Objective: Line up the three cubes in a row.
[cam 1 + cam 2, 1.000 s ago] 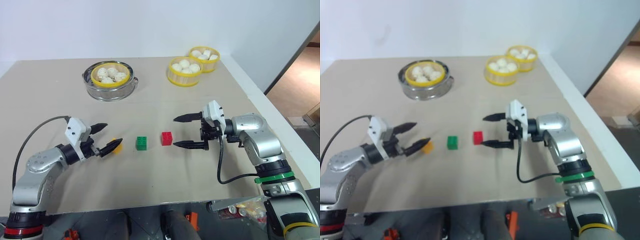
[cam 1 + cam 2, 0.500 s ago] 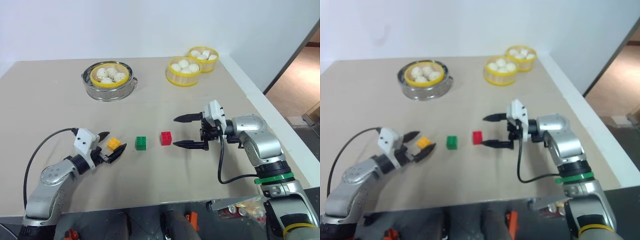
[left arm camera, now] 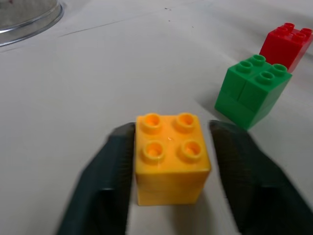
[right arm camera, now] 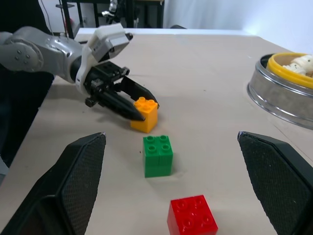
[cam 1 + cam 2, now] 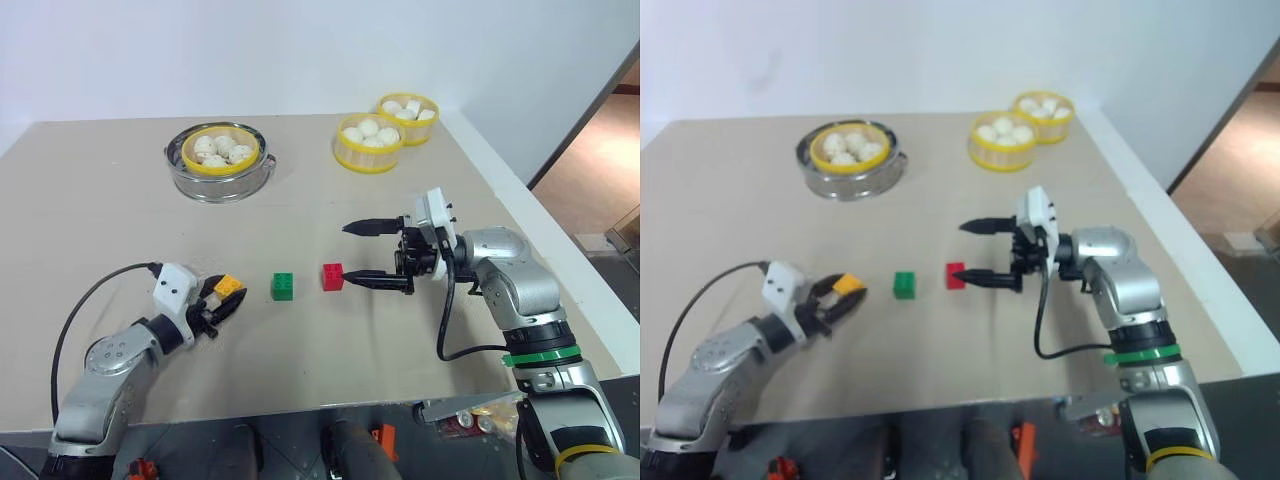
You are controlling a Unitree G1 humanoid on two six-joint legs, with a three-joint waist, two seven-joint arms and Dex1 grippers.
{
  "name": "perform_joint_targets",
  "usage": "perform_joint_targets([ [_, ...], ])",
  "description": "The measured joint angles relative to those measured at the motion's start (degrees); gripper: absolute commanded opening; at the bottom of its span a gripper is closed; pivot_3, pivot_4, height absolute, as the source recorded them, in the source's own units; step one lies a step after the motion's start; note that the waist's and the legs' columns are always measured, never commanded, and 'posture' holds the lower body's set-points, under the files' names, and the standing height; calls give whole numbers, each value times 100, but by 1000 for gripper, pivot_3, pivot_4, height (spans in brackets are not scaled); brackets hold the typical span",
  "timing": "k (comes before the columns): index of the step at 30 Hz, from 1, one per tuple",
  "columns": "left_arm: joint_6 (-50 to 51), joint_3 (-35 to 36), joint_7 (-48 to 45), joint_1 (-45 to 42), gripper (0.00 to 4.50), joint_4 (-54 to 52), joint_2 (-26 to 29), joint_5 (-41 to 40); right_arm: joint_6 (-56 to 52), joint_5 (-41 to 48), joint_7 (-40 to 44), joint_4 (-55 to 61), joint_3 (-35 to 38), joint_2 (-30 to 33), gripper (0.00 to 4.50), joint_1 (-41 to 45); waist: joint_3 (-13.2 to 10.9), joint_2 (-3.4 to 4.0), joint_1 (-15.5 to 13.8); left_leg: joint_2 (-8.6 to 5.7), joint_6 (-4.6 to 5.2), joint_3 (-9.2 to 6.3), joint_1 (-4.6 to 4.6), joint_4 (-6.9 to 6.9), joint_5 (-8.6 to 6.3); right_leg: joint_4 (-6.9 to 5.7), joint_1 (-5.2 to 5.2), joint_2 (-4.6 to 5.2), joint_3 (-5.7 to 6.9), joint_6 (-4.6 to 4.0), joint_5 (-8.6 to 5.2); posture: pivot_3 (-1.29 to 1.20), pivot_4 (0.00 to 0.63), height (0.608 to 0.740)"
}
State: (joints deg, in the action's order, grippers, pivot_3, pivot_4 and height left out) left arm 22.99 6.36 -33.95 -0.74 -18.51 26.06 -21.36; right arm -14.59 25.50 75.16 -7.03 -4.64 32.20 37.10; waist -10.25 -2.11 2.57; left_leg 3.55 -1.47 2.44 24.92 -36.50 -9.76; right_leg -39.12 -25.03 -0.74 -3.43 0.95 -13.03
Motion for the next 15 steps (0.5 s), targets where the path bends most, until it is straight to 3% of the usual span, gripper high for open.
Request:
perform_joint_targets([
  [6,-9,14,-222,-28,1308,74,199,-61,72,-82,4,-12,-2,2,4500,7,0,0,5,1,0,0,-1,1,0,0,-1,-2,0,-8,-3,0,150,740],
  [15,-463,62,-2499,-500,1308,1195,1352,-585,224,-257,92,-240,-17,-12,4500,190,0,1,7,1,0,3,-4,9,0,0,-5,1,4,-26,-13,0,150,740],
])
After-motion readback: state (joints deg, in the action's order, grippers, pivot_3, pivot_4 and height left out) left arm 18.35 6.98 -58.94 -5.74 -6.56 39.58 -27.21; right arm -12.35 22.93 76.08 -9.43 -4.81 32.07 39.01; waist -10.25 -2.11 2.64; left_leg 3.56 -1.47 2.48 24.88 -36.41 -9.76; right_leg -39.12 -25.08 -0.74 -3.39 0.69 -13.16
